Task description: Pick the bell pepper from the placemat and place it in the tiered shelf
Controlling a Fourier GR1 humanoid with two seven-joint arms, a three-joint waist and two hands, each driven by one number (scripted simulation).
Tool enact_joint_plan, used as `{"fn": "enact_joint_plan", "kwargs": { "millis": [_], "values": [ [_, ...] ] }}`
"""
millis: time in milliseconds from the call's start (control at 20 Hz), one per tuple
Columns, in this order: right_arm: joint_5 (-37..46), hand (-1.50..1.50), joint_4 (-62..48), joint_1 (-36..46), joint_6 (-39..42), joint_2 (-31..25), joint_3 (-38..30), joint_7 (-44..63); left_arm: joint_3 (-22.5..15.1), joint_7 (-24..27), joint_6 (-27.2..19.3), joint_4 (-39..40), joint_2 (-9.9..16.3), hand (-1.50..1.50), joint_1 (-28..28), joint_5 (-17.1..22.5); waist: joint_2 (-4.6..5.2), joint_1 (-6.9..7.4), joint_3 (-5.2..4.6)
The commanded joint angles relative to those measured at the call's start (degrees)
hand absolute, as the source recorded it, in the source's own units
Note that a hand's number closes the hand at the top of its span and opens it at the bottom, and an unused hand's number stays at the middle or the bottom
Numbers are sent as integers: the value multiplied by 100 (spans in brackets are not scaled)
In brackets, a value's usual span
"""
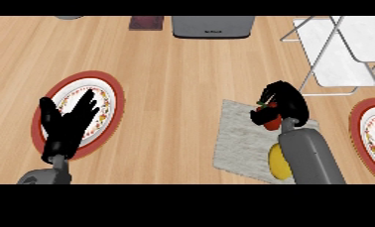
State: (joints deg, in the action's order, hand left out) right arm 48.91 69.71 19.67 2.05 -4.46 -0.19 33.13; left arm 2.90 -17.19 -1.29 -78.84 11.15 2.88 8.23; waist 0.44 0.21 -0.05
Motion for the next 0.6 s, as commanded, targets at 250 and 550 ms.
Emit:
{"fn": "enact_joint_plan", "kwargs": {
  "millis": [250,550],
  "values": [
    [1173,150,-490,1915,-2199,-90,-1520,3158,-218,-28,114,-41,-75,0,147,-54,149,481,-32],
    [2919,150,-1064,3322,-2225,-649,-1562,4391,-322,-88,145,46,-67,0,312,-145,131,614,-57]
  ]
}}
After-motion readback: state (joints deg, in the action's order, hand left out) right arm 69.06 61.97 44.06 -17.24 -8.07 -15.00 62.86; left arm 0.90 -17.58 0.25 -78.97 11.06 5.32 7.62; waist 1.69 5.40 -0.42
